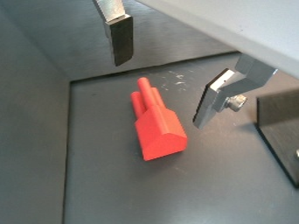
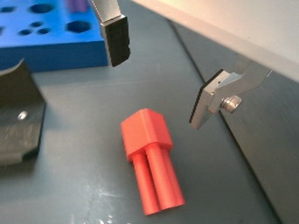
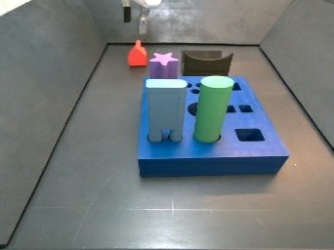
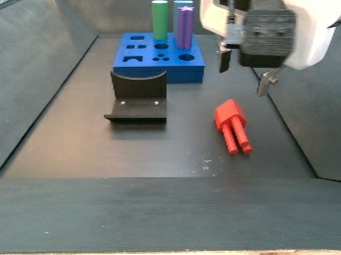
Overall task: Pick up the 3 prong object. Move up. Rotate the 3 prong object. Place the 3 prong object on the fixture. Regrasp the 3 prong object. Move to above the board. Insert the 3 prong object.
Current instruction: Rotate the 3 prong object.
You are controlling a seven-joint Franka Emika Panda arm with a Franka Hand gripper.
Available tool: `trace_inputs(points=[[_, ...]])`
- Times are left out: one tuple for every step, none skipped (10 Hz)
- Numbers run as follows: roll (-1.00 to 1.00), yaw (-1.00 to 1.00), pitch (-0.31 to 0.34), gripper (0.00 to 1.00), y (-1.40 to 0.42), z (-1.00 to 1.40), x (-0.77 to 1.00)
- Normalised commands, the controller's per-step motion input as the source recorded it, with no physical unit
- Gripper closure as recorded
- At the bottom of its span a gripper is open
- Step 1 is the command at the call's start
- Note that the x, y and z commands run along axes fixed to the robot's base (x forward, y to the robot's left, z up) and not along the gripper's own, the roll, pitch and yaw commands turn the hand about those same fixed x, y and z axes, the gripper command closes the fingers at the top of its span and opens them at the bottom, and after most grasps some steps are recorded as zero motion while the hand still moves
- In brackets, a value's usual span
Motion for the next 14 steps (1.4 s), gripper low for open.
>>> trace_inputs(points=[[0.01,1.0,-0.002,0.0,0.01,-0.03,0.03],[0.01,1.0,-0.002,0.0,0.01,-0.03,0.03],[0.01,1.0,-0.002,0.0,0.01,-0.03,0.03],[0.01,1.0,-0.002,0.0,0.01,-0.03,0.03],[0.01,1.0,-0.002,0.0,0.01,-0.03,0.03],[0.01,1.0,-0.003,0.0,0.01,-0.03,0.03],[0.01,1.0,-0.003,0.0,0.01,-0.03,0.03],[0.01,1.0,-0.003,0.0,0.01,-0.03,0.03],[0.02,1.0,-0.004,0.0,0.0,-0.03,0.03],[0.02,1.0,-0.005,0.0,0.0,-0.03,0.03],[0.03,1.0,-0.006,0.0,0.0,-0.03,0.03],[0.03,0.91,-0.007,0.0,0.0,-0.03,0.03],[0.03,0.5,-0.007,0.0,0.0,-0.03,0.03],[0.03,0.36,-0.007,0.0,0.0,-0.03,0.03]])
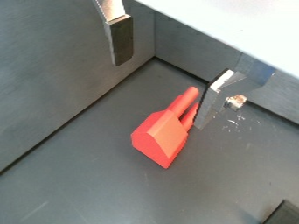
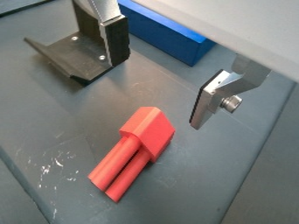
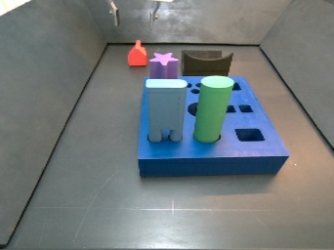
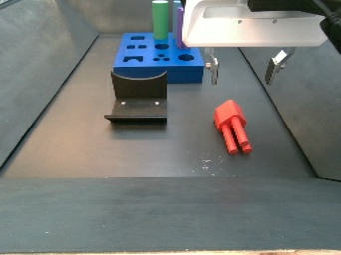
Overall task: Pick up the 3 prong object. Move up. Rotate the 3 prong object. Place the 3 prong object on the fixture. Regrasp the 3 prong object. Move to above the board. Insert the 3 prong object.
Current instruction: Rotate the 3 prong object.
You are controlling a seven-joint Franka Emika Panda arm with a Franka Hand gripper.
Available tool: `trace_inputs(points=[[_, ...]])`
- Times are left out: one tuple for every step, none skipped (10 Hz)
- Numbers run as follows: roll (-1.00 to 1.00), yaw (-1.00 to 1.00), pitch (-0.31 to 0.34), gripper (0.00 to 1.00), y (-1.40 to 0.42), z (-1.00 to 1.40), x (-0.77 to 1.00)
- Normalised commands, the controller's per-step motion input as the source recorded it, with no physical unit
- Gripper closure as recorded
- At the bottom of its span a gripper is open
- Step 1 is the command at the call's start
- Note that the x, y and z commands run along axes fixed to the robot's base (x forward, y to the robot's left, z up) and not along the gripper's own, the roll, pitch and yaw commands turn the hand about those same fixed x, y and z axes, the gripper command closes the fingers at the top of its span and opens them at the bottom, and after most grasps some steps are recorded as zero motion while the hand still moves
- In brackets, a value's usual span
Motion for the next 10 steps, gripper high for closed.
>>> trace_inputs(points=[[0.03,0.2,-0.007,0.0,0.0,-0.03,0.03],[0.0,0.0,0.0,0.0,0.0,-1.0,0.0],[0.0,-0.03,-0.008,0.0,0.0,-1.0,0.0],[0.01,-0.03,-0.022,0.0,0.0,-1.0,0.01],[0.02,-0.03,-0.027,0.0,0.01,-1.0,0.01],[0.02,-0.02,-0.03,0.0,0.01,-1.0,0.02],[0.03,-0.02,-0.025,0.0,0.02,-1.0,0.02],[0.03,-0.02,-0.022,0.0,0.02,-1.0,0.03],[0.03,-0.02,-0.017,0.0,0.03,-1.0,0.03],[0.04,-0.02,-0.01,0.0,0.03,-0.86,0.04]])
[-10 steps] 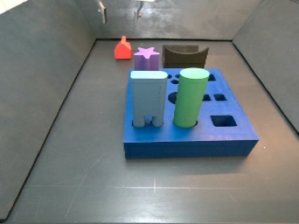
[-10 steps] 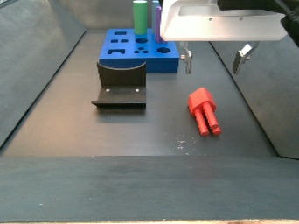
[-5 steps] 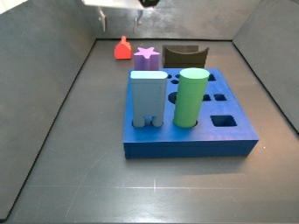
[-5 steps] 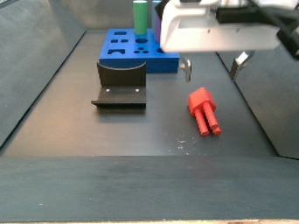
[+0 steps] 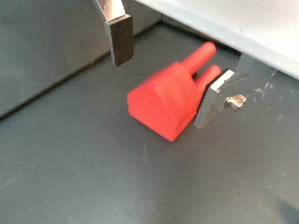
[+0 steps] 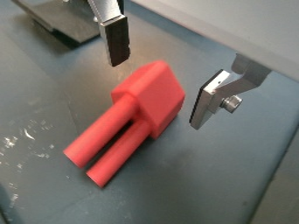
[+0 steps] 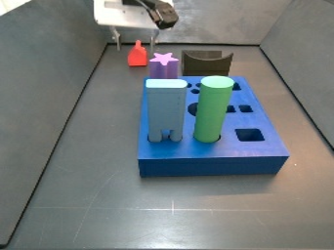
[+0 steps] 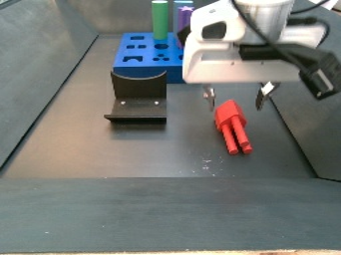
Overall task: Pick up the 3 prong object. Move up. Rotate the 3 prong object. Place the 3 prong object on the fixture. Regrasp the 3 prong object. Move to above the board. Insert the 3 prong object.
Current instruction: Rotate the 3 prong object, then move up.
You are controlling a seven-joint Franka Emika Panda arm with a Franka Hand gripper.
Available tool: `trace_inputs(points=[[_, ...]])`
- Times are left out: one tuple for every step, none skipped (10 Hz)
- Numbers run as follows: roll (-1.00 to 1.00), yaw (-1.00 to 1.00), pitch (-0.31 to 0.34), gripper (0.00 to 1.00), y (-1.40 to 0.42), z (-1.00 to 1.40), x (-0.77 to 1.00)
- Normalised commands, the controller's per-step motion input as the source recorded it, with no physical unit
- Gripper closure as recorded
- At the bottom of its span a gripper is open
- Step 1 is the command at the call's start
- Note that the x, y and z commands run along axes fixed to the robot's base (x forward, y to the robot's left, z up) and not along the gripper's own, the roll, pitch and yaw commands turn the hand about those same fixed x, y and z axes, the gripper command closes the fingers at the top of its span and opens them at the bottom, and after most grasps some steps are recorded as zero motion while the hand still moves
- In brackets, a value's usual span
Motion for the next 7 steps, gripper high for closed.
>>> trace_inputs(points=[[0.04,-0.02,-0.004,0.0,0.03,-0.74,0.04],[0.05,-0.02,-0.007,0.0,0.03,-0.58,0.04],[0.05,-0.02,-0.011,0.0,0.03,-0.5,0.04],[0.06,-0.02,-0.01,0.0,0.02,-0.31,0.03],[0.06,-0.02,-0.013,0.0,0.02,-0.23,0.03],[0.0,0.0,0.0,1.0,0.0,0.0,0.0],[0.0,0.0,0.0,1.0,0.0,0.83,0.0]])
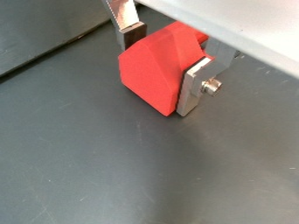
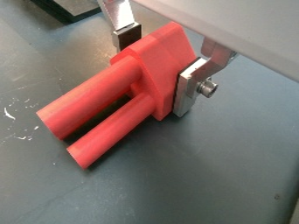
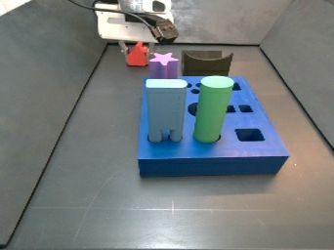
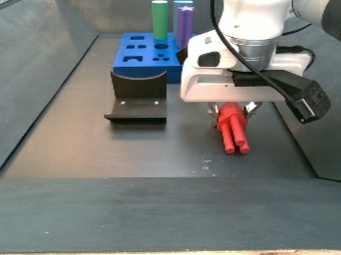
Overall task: Pick up the 3 prong object. Move up. Rotate the 3 prong object. Place the 3 prong object on the fixture. Regrasp the 3 prong object. Move to above the board. Insert the 3 prong object.
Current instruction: Move up, then place the 3 prong object on the fixture.
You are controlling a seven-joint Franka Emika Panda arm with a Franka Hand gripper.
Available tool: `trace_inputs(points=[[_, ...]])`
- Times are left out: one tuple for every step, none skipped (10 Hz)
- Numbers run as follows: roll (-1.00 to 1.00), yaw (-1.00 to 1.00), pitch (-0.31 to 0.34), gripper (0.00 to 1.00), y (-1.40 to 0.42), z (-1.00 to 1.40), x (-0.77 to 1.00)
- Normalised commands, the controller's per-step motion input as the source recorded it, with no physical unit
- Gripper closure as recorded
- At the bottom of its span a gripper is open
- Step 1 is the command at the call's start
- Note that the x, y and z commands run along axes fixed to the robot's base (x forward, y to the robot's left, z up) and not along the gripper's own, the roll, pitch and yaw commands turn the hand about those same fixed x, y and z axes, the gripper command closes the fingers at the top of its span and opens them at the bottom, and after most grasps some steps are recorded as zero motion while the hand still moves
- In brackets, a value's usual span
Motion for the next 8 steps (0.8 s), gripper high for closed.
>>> trace_inputs(points=[[0.0,0.0,0.012,1.0,0.0,0.81,-0.02],[-0.01,0.0,0.022,1.0,-0.01,0.75,-0.03],[-0.02,0.01,0.031,1.0,-0.01,0.59,-0.02],[-0.02,0.01,0.035,1.0,-0.01,0.46,-0.01],[-0.03,0.01,0.037,1.0,-0.01,0.26,-0.01],[0.0,0.0,0.0,1.0,0.0,1.0,0.0],[0.0,0.0,-0.004,1.0,0.0,1.0,0.0],[-0.01,0.0,0.007,1.0,0.0,1.0,-0.01]])
